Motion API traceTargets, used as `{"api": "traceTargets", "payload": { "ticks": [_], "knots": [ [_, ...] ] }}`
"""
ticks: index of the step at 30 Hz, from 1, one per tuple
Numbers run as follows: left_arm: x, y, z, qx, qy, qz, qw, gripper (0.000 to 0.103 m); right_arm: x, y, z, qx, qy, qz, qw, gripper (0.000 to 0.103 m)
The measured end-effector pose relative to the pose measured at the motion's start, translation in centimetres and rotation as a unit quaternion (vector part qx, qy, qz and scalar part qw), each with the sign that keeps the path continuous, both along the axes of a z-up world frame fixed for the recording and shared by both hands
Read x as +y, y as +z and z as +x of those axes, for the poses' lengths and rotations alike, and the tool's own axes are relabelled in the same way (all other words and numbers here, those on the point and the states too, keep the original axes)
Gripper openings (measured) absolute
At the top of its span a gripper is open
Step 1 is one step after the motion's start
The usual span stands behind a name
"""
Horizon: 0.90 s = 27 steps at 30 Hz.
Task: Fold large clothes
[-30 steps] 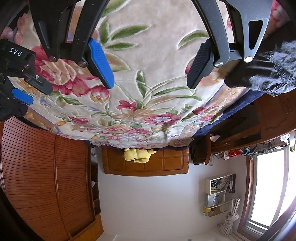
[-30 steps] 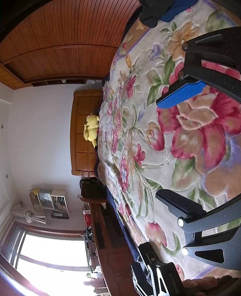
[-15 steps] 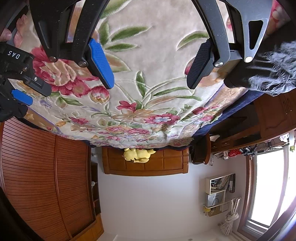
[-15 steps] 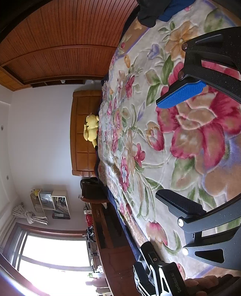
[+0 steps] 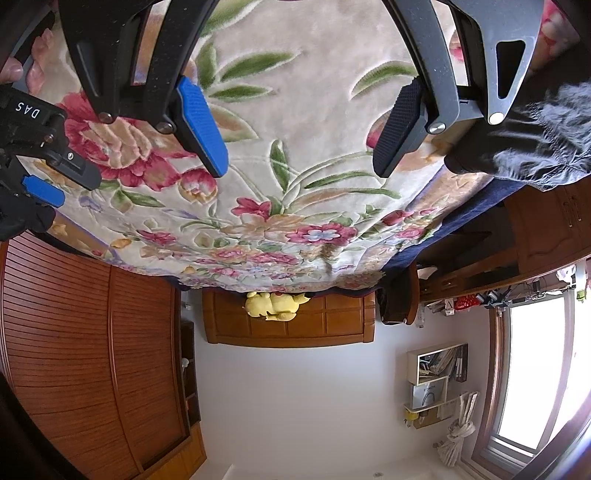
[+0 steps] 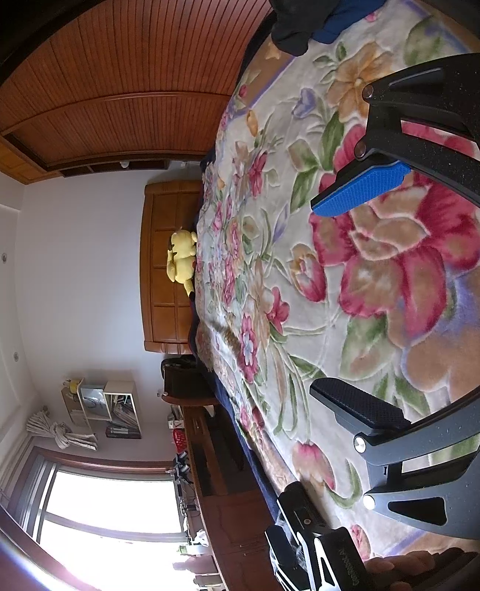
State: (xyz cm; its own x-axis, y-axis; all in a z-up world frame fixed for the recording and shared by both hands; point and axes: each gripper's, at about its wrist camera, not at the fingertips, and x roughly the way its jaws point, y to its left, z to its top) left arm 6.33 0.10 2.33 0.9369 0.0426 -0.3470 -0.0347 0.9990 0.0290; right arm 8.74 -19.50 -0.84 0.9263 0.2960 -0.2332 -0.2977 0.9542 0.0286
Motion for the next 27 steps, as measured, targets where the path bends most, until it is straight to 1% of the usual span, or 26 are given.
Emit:
{"api": "traceTargets", "payload": {
  "ticks": [27],
  "knots": [
    [0.23,-0.05,-0.16,-0.002,-0.001,0.001,1.0,0.081,-0.8,0.14,-0.09,0.0,-0.001,0.006,1.0,0.09]
  ]
}}
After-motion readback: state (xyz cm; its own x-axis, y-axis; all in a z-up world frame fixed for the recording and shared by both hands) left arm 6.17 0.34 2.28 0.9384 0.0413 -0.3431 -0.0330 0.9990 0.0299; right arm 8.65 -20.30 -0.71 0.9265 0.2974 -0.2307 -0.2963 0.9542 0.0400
